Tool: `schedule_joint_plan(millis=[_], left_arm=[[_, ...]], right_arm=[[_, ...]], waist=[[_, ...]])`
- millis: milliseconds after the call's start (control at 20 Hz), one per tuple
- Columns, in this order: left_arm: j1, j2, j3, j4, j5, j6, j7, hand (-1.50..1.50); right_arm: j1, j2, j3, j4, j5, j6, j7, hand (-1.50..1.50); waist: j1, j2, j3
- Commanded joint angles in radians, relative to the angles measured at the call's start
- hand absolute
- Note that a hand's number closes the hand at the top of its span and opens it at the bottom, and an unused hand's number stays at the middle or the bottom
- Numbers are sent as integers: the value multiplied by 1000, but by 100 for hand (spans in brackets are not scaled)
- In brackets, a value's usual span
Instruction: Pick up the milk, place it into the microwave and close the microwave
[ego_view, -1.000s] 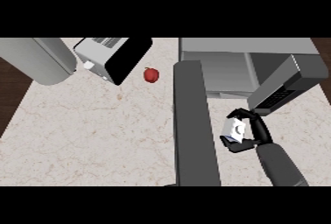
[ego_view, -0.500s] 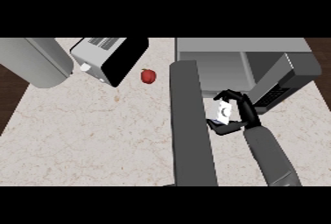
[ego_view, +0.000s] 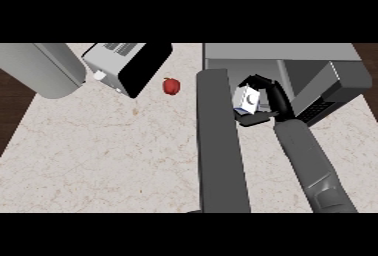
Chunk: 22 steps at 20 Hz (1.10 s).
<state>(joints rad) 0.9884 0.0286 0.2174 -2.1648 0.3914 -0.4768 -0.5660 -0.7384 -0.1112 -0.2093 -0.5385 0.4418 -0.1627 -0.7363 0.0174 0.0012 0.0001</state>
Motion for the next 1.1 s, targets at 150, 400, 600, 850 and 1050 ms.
schedule_joint_plan(millis=[150,400,600,850,1050], left_arm=[[-105,-2,0,55,-28,21,53,-150],[-108,35,23,60,1,-20,51,-150],[-177,56,36,90,15,8,90,-150],[-212,57,24,104,-19,3,77,-150],[-238,65,28,143,-34,4,81,-150]], right_arm=[[-159,-39,-22,174,45,-119,63,150],[-224,-55,-50,281,65,-244,98,150],[-265,-91,-112,307,29,-339,181,150],[-269,-87,-157,320,-2,-413,135,-150],[-269,-103,-108,362,65,-489,130,-150]], waist=[[21,13,1],[63,29,2],[69,40,3],[99,53,5],[101,53,3]])
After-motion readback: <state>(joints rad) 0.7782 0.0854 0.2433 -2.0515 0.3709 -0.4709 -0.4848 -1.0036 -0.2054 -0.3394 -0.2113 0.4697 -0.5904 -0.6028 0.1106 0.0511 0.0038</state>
